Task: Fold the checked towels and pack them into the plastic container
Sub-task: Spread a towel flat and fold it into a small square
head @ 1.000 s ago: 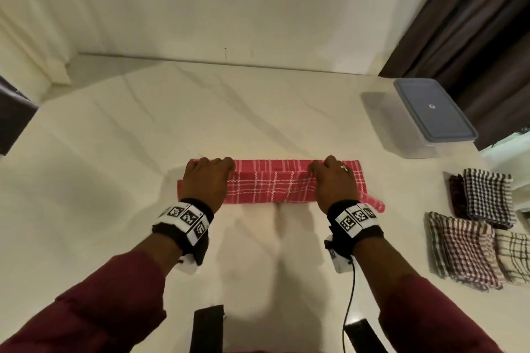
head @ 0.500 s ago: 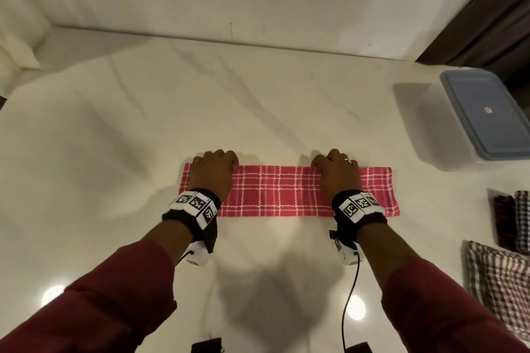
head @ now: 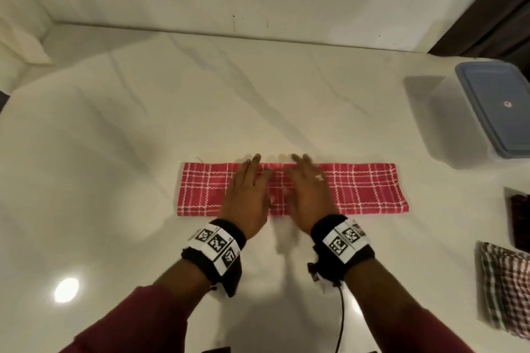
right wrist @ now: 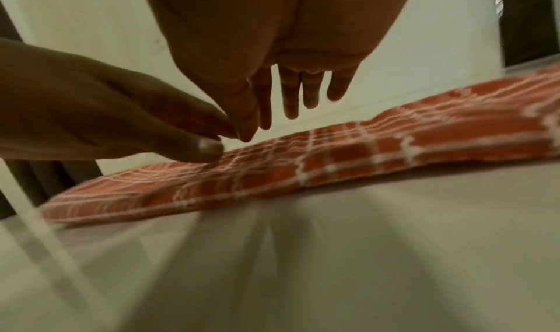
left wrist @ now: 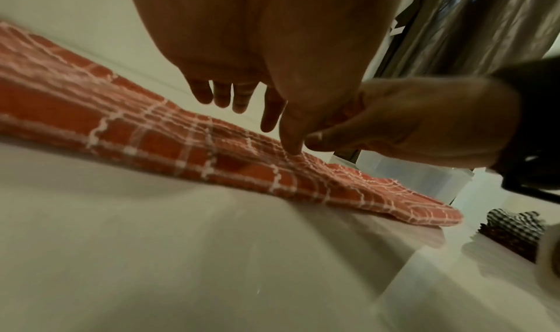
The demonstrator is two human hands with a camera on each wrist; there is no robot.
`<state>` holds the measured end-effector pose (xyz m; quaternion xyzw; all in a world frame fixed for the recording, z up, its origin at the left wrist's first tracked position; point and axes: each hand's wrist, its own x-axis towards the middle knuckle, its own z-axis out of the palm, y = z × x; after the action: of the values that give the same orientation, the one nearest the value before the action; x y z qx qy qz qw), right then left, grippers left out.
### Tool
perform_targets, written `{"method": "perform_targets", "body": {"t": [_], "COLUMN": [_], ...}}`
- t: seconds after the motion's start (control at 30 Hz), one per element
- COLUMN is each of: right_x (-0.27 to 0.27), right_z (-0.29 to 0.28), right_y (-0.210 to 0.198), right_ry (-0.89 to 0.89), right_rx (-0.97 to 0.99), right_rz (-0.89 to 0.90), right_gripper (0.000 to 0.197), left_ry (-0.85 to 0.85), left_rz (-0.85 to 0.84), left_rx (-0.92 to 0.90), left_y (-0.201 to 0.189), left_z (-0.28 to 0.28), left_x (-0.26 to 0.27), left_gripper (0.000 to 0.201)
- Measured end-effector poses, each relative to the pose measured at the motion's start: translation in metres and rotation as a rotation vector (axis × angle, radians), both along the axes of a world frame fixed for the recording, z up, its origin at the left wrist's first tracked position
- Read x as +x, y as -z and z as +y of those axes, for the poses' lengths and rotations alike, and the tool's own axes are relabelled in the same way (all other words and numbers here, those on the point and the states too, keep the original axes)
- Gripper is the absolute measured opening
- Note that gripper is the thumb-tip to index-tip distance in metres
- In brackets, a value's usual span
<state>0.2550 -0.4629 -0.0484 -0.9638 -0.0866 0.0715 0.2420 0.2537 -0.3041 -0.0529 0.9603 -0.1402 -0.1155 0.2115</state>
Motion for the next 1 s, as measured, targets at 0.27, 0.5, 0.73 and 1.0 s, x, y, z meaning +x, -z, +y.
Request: {"method": "perform_targets", "body": {"t": [0.27,0.5,0.73,1.0], "right_x": [-0.014,-0.013,-0.018,-0.038], "right_z": [0.012,-0.052,-0.137,-0.131], "right_y": [0.028,0.037,0.026,0.009], "right_ry": [-0.148,0.08,0.409,0.781], "right_rx": [-0.126,-0.23,-0.203,0.155], "right_rz": [0.3,0.295,0.426,0.214], "right_gripper": [0.065,0.097,0.116,0.091], "left_ry": [0.083,0.035,-0.031,-0.008], "left_rz": [0.222,0.255,0.259,0.346], "left_rx": [0.15,0.209,0.219,0.208], "left_y": [0.031,0.034,0.027,0.012], "left_z": [0.02,0.035,0.036,0.037], "left_x": [0.004,0.007,0.007,-0.013], "left_gripper": [0.073,0.096,0.11,0.121]}}
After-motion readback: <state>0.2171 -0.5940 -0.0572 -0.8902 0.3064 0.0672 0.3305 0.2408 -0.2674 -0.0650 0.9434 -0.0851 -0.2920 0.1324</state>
